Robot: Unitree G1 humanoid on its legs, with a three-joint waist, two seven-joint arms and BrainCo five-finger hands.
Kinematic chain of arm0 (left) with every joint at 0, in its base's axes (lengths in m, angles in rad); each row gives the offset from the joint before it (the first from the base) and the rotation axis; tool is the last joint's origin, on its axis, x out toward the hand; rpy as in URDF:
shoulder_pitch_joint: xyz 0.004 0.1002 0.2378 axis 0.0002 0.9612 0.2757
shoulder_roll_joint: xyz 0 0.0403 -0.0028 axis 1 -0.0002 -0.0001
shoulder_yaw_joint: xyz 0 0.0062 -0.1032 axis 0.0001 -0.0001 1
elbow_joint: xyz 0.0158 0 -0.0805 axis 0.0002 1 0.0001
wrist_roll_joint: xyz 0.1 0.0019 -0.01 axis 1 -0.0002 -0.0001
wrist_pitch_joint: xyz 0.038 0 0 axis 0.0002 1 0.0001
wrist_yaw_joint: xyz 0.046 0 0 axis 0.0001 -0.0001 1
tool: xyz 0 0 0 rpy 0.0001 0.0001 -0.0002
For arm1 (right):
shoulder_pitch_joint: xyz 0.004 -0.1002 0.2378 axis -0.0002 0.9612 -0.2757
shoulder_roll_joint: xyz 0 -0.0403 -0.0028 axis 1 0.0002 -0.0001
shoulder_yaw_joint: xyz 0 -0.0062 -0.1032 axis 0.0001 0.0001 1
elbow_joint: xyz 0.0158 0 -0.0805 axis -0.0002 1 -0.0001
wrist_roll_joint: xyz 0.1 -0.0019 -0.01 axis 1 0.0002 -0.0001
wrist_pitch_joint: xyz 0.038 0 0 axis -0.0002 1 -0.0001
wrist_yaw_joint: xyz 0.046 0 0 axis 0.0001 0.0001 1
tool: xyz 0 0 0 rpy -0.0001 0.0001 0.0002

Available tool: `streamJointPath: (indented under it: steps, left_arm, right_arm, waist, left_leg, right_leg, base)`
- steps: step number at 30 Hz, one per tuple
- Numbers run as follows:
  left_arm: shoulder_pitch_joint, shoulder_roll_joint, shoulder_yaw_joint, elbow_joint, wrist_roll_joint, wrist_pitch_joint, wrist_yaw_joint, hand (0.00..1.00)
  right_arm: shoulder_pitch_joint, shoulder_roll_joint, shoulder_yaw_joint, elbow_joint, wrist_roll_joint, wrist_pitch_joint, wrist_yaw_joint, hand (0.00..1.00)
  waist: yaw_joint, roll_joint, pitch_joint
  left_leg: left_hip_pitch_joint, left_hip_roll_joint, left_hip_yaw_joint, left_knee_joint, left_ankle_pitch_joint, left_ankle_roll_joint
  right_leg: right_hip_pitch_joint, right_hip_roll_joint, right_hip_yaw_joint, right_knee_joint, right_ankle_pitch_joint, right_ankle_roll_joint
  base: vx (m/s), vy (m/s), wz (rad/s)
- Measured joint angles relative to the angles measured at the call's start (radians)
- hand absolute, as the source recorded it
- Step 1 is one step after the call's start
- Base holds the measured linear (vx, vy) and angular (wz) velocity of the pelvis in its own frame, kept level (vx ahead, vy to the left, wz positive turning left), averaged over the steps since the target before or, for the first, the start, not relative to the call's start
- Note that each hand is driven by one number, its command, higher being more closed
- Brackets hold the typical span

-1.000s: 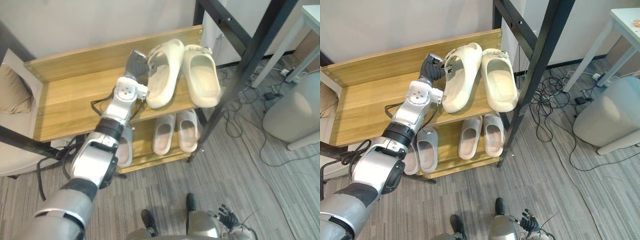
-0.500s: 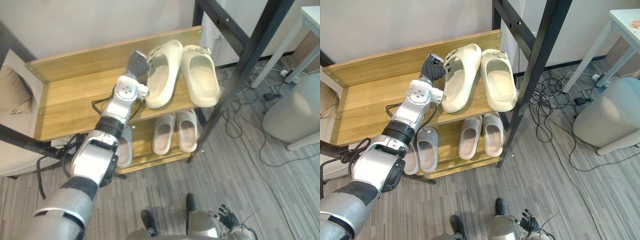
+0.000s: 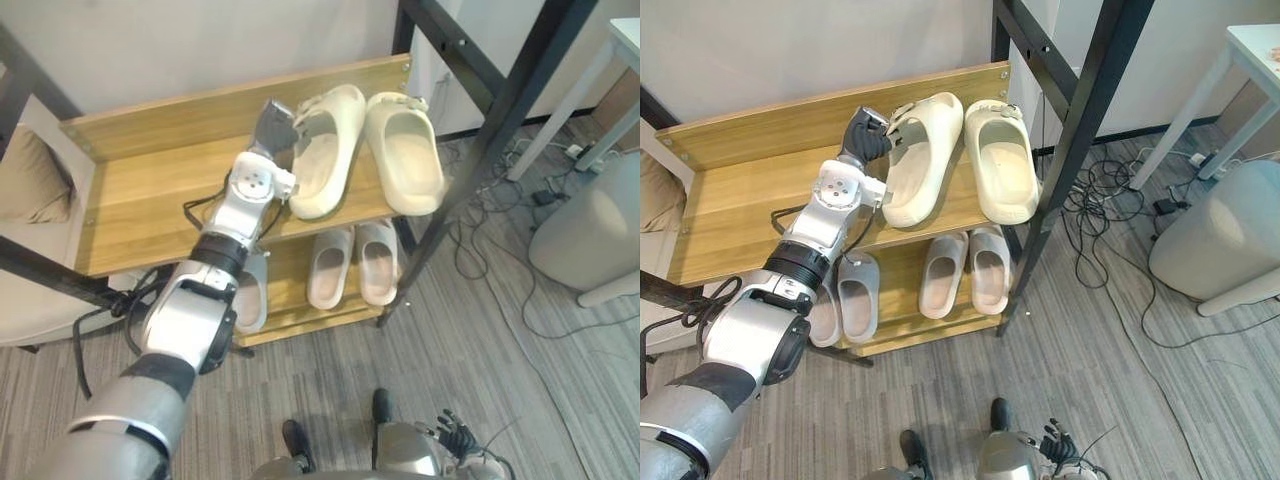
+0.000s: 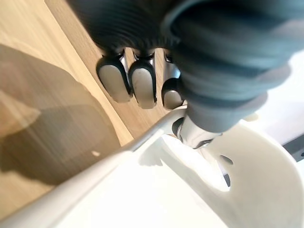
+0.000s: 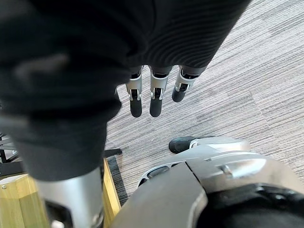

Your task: Organize the slippers on the shoe rack

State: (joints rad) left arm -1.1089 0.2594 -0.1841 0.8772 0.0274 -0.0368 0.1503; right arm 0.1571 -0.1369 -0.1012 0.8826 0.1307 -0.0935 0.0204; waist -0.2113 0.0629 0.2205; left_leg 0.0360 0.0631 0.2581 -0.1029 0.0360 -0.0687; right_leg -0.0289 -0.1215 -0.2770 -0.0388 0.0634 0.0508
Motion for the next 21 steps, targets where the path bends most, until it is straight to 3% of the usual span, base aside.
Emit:
streamJointPath:
  steps: [7, 8, 21]
  left_arm:
    - [0.022, 0.001, 0.004, -0.027, 0.011, 0.000, 0.000, 1.00]
    - [0.029, 0.001, 0.009, -0.036, 0.011, 0.000, 0.000, 0.00]
    - [0.045, 0.051, 0.034, -0.040, 0.060, 0.007, 0.024, 0.00]
  right_arm:
    - [0.000, -0.003, 0.006, 0.001, 0.000, 0.000, 0.000, 0.00]
    - [0.000, -0.003, 0.007, 0.001, 0.000, 0.000, 0.000, 0.00]
    - [0.004, -0.007, 0.010, 0.005, -0.001, 0.000, 0.000, 0.00]
  waist:
    - [0.001, 0.000, 0.000]
    - [0.002, 0.000, 0.000]
    - [0.029, 0.000, 0.000]
  left_leg:
    - [0.001, 0.003, -0.016, 0.000, 0.002, -0.001]
    - [0.001, 0.004, -0.018, 0.000, 0.002, -0.001]
    - [0.001, 0.005, -0.024, 0.000, 0.002, -0.002]
  right_leg:
    - [0.011, 0.001, -0.019, 0.000, -0.005, -0.001]
    - [0.012, 0.001, -0.020, 0.000, -0.006, -0.001]
    - [0.016, 0.003, -0.025, 0.000, -0.008, -0.001]
  base:
    - [-0.02, -0.015, 0.07]
    - [-0.01, -0.012, 0.03]
    - [0.00, 0.000, 0.00]
